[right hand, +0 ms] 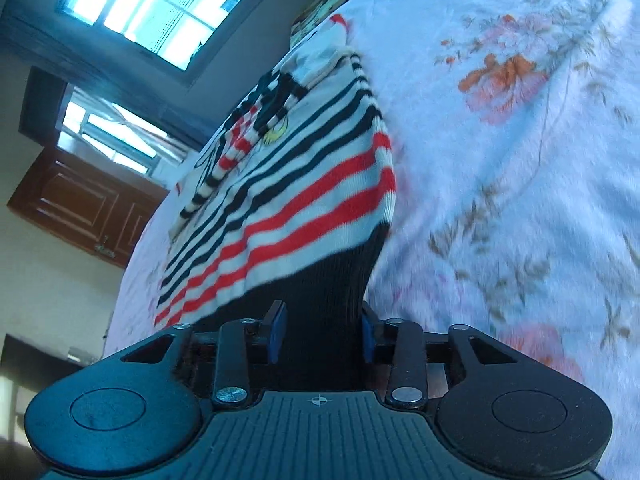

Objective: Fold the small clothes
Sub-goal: 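Grasp the black hem with both grippers and lift it toward the collar, then carry the held hem over the sweater body with both grippers and release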

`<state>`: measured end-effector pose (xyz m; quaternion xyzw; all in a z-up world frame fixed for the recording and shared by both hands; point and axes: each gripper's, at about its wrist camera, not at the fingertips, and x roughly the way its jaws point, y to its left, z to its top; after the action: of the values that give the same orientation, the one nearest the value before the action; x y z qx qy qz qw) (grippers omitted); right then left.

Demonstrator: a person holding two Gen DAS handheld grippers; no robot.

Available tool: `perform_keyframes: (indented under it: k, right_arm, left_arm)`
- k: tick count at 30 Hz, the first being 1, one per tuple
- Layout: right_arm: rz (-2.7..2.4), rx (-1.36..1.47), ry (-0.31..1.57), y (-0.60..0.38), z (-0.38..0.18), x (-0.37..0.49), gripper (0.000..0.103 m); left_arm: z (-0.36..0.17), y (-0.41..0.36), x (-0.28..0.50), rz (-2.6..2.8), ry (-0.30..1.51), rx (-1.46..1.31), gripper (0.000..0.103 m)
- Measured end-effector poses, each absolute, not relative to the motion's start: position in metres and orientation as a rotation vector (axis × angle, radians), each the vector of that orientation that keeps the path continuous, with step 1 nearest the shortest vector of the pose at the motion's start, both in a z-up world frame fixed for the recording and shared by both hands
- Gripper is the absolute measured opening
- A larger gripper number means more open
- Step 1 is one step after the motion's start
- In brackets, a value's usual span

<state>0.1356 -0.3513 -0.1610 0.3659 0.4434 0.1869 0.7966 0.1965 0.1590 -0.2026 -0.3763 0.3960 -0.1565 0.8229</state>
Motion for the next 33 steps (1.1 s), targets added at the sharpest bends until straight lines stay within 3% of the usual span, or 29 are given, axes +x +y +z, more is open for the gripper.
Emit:
perform_keyframes:
  k: [2,4,5,6,11,13,16,18,26,33]
  right_arm:
    - [0.408,0.797,0.947,-0.350,-0.165,0.133,0.035]
    - [0.402,0.820,0.950,-0.348,-0.167,0.138,0.016]
    - [0.393,0.808,0.958,-0.347,-0.167,0.140,0.005]
    - [0.393,0.794,0.954,-0.345,-0.166,0.141,0.005]
    - [0.453,0.758,0.794,-0.354,-0.129,0.127,0.005]
    - [0.468,0.744,0.770,-0.359,-0.131,0.125,0.005]
    - [0.386,0.703,0.935,-0.352,-0.167,0.141,0.004]
    - [0.389,0.789,0.906,-0.356,-0.169,0.139,0.005]
    - [0.444,0.693,0.774,-0.355,-0.108,0.145,0.005]
    - [0.479,0.661,0.684,-0.356,-0.062,0.205,0.005]
  left_arm:
    - [-0.205,0.159,0.197,-0.322,0.832,-0.822,0.046]
    - [-0.209,0.162,0.200,-0.304,0.827,-0.862,0.040]
    - [-0.209,0.162,0.202,-0.291,0.831,-0.865,0.025]
    - [-0.209,0.162,0.203,-0.262,0.838,-0.842,0.006]
    - [-0.182,0.173,0.180,-0.265,0.654,-0.836,0.005]
    - [-0.185,0.175,0.181,-0.220,0.677,-0.787,0.005]
    - [-0.215,0.173,0.190,-0.156,0.769,-0.805,0.005]
    - [-0.217,0.175,0.186,-0.138,0.743,-0.853,0.005]
    - [-0.172,0.166,0.190,-0.154,0.609,-0.887,0.004]
    - [-0.128,0.161,0.245,-0.185,0.519,-0.857,0.004]
